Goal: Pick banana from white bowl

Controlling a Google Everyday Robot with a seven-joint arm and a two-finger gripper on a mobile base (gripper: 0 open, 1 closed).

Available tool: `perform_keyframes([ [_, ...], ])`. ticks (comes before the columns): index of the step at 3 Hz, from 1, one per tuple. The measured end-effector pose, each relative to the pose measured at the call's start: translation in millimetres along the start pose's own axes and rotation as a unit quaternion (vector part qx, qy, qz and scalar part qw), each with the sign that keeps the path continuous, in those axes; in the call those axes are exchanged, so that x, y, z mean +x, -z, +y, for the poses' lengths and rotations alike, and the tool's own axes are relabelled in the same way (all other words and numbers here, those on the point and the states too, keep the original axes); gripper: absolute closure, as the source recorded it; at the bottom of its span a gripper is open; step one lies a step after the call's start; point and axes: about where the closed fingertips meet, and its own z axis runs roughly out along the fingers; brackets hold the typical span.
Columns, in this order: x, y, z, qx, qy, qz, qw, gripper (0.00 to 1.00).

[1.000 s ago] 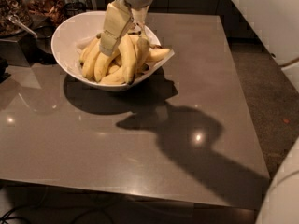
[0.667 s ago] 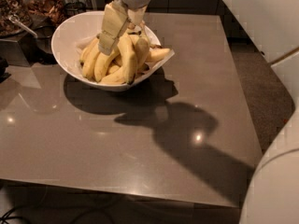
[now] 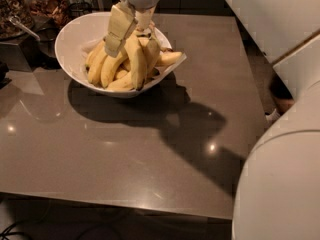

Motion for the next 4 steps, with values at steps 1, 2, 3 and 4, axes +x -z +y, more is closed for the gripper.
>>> perform_keyframes([
  [1,-4,-9,-8,-0.004,-0.004,0.002,1.0000,0.23],
  [2,-5,-19,-17,-0.010,-0.010,0.004,0.9999,0.23],
  [3,-7,-27,-24,-0.014,-0.014,0.007,0.9998,0.22],
  [4,-6,-35,-27,-0.015,-0.017,0.013,0.9997,0.15],
])
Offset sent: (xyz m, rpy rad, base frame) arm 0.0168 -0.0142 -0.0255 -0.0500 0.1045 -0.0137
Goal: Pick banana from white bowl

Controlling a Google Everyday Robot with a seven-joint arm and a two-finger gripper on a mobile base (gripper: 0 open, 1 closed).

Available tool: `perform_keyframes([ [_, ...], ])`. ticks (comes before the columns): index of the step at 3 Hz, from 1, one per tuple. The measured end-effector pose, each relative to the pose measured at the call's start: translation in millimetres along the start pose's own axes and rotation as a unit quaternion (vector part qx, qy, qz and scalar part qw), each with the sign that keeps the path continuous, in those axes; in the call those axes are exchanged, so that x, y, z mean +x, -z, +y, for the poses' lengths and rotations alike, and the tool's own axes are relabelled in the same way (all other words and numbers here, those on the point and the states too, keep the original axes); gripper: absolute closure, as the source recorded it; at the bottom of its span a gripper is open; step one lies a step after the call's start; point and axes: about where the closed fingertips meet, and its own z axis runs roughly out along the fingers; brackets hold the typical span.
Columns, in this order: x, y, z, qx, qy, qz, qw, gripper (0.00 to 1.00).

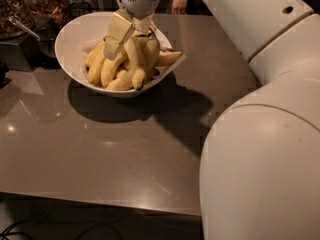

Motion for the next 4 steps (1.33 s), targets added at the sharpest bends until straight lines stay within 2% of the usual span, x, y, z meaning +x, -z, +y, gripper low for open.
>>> perform_keyframes([
  [1,0,0,0,0.000,0.000,0.000,1.0000,0.33],
  [2,14,4,2,0.025,-0.016,0.006,0.9996,0.57],
  [3,40,9,8,0.051,-0.044,0.016,0.9976,0.80],
  [4,39,6,9,0.052,-0.042,0.015,0.9977,1.00],
])
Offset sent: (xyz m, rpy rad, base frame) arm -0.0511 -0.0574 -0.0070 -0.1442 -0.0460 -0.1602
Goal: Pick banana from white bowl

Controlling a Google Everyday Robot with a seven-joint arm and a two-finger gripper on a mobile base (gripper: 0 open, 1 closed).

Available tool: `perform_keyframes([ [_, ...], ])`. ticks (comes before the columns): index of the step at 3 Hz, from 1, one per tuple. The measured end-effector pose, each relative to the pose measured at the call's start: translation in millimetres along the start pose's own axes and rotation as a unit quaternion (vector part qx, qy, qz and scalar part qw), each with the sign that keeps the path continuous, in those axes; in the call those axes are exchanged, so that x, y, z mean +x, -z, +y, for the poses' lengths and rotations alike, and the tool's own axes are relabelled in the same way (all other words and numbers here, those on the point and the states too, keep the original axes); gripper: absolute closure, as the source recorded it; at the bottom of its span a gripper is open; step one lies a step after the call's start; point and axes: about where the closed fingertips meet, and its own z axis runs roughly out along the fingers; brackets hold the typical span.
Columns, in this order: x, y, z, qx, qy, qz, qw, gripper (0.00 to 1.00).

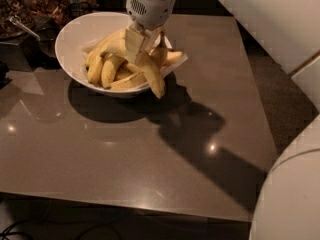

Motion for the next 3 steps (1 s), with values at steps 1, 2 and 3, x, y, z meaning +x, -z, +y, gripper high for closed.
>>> perform_keyframes([
  [1,-3,14,2,-0.007,0.015,-0.020,0.9997,1.00],
  [2,-6,29,7,-0.019,0.037,-0.034,0.9985,1.00],
  [3,-5,38,15,-0.029,0.070,-0.038,0.9964,1.00],
])
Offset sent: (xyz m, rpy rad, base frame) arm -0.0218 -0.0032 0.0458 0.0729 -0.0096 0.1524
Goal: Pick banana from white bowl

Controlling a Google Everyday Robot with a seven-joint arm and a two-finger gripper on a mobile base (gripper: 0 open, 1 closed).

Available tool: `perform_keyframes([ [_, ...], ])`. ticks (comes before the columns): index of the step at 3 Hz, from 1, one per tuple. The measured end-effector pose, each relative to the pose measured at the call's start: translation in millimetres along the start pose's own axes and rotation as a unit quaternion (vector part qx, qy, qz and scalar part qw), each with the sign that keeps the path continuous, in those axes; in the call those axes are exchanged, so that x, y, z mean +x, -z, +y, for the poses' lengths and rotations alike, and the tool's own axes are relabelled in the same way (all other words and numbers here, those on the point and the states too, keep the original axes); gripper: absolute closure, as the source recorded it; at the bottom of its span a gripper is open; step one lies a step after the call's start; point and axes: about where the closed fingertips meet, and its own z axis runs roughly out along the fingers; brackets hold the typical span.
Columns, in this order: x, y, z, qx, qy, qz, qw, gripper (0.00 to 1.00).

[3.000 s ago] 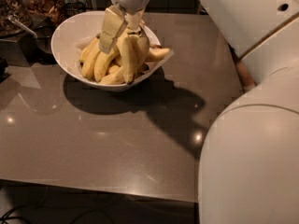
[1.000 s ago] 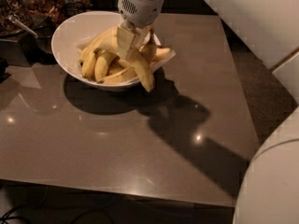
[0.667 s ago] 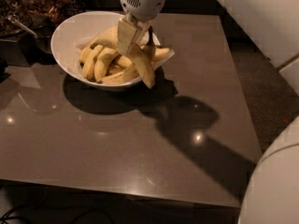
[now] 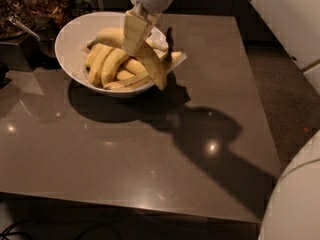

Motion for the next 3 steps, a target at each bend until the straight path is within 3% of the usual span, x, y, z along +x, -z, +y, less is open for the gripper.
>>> perform_keyframes([
  [1,13,3,10,-0.017,0.047,0.004,0.9988,1.00],
  [2,8,12,18,-0.001,0.061,0.002,0.9981,1.00],
  [3,30,28,36,0.006,0.033,0.020,0.9992,1.00],
])
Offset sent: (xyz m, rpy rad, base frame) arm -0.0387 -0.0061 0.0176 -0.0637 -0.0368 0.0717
